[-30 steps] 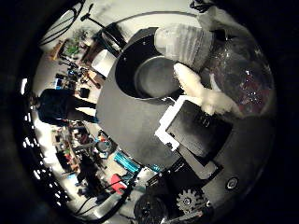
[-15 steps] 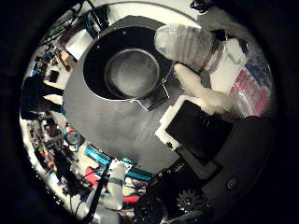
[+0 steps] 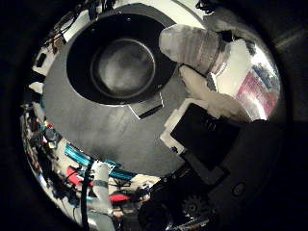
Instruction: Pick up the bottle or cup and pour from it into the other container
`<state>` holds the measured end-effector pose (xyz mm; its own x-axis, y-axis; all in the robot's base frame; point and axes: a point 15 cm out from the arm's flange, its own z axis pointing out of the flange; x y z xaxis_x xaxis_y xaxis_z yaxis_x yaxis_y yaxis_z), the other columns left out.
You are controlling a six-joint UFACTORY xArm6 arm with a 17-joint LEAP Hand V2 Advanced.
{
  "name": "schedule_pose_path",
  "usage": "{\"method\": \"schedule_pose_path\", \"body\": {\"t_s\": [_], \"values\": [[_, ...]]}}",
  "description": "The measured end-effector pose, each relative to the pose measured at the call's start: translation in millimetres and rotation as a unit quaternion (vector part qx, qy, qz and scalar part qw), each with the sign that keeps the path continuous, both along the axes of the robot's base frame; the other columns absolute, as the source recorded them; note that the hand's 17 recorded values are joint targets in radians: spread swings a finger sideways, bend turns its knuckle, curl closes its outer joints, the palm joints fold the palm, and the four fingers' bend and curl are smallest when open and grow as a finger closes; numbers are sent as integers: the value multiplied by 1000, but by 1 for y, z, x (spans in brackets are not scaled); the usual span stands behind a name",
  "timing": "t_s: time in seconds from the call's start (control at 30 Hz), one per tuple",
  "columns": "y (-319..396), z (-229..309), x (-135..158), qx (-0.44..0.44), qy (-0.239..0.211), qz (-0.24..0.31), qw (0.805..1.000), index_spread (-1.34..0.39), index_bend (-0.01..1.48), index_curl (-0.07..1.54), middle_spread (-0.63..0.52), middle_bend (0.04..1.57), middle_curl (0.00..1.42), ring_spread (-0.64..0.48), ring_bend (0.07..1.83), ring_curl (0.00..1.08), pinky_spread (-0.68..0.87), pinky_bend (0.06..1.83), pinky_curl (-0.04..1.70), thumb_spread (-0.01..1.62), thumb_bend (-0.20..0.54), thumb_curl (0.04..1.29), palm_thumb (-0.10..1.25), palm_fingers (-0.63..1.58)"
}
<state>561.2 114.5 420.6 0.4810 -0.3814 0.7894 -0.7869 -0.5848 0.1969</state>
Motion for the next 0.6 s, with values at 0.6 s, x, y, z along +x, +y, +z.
{"method": "schedule_pose_path", "body": {"t_s": [0.6], "values": [[-9, 3, 5, 0, -9, -6, 1000, -172, 1241, 804, -120, 1393, 801, -253, 1292, 896, -263, 1146, 1050, 178, -21, 939, 1051, 1110]]}}
